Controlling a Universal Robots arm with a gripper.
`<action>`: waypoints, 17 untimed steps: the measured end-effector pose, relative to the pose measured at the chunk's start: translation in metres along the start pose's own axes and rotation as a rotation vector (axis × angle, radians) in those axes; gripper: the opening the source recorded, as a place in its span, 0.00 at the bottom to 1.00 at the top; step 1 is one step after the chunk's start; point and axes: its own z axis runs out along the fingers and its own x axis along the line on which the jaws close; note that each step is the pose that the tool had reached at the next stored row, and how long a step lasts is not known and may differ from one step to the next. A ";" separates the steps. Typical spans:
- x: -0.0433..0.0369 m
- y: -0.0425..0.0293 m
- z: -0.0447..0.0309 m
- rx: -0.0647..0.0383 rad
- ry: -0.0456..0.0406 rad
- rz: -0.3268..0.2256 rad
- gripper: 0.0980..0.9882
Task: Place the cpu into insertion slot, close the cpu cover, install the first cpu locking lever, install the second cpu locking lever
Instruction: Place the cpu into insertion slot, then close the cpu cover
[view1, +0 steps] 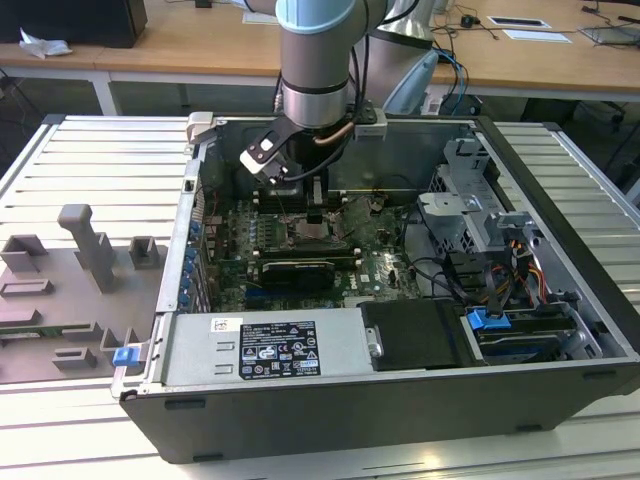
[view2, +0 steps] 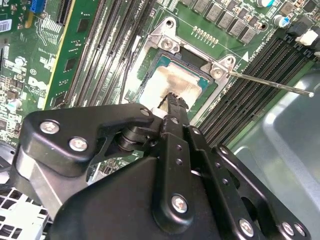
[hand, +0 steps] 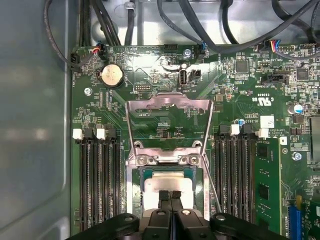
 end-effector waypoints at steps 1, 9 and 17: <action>0.0000 0.0000 -0.0006 0.000 -0.0009 0.000 0.01; 0.0000 0.0001 -0.0031 0.000 -0.0011 0.000 0.01; -0.0004 0.0045 -0.0039 0.000 -0.0012 0.001 0.01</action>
